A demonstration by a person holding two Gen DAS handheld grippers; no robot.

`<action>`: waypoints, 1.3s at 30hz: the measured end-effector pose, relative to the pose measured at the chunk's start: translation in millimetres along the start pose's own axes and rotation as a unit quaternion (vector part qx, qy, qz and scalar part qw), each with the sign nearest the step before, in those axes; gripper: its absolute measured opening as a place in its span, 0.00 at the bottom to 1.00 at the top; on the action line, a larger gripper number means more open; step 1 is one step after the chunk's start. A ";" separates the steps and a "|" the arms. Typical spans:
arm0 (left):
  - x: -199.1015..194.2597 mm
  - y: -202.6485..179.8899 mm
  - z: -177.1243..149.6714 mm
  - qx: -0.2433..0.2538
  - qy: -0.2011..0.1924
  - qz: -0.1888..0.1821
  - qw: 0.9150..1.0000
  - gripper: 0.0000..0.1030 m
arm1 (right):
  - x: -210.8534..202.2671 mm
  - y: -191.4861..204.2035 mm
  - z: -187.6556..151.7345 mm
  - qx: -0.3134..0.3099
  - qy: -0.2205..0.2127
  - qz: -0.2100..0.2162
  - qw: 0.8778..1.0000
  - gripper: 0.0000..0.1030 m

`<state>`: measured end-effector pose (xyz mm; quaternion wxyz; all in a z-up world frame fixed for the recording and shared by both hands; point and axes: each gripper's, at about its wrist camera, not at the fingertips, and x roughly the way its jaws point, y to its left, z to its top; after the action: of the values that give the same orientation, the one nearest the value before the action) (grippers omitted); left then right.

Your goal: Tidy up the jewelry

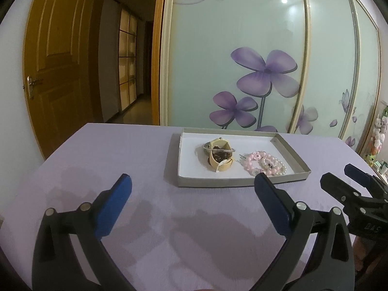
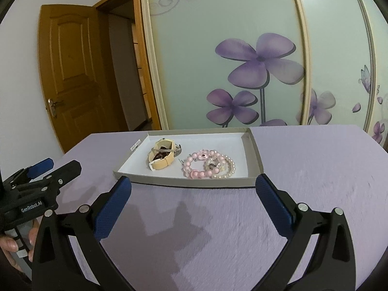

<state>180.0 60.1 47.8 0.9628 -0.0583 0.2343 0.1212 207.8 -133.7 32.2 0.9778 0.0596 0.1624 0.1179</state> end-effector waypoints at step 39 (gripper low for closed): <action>1.6 -9.2 -10.2 -0.002 -0.032 -0.062 0.998 0.98 | -5.3 1.8 3.9 0.003 -0.035 0.001 0.999 0.99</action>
<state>179.4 49.9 38.6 0.9754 -0.0704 0.1990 0.0632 203.9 -133.6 37.8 0.9827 0.0663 0.1283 0.1159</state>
